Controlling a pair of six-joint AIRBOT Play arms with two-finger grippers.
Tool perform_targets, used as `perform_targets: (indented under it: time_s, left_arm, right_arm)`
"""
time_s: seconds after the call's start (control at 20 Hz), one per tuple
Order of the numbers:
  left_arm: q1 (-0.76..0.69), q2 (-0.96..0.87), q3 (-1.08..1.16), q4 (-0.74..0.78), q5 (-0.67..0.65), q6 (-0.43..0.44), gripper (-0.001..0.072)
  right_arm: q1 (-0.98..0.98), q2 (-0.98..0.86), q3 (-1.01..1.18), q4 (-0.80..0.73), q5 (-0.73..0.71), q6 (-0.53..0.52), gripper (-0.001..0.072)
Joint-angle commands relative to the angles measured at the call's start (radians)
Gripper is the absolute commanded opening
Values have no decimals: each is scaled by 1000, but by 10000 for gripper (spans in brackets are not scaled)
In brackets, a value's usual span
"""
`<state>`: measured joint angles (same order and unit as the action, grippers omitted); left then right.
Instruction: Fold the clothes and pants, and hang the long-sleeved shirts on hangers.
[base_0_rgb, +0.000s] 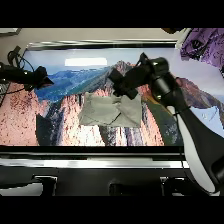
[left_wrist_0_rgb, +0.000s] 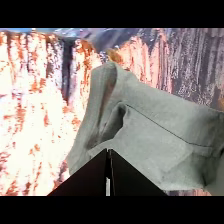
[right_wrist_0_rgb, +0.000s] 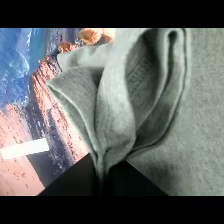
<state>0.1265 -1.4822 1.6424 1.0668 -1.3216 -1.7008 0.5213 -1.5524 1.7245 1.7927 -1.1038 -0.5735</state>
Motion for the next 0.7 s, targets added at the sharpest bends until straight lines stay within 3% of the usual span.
perform_targets:
  time_s: [0.0, 0.4, 0.65]
  left_arm:
    - [42, 13, 0, 15, -33, 21, 24]
    - [41, 12, 0, 15, -33, 37, 24]
    - [41, 12, 0, 15, -33, 44, 24]
  right_arm:
    - [76, -76, 1, -10, 105, 95, 36]
    - [134, -189, 1, 67, 206, 104, 37]
    - [141, -264, 1, 71, 351, 87, 38]
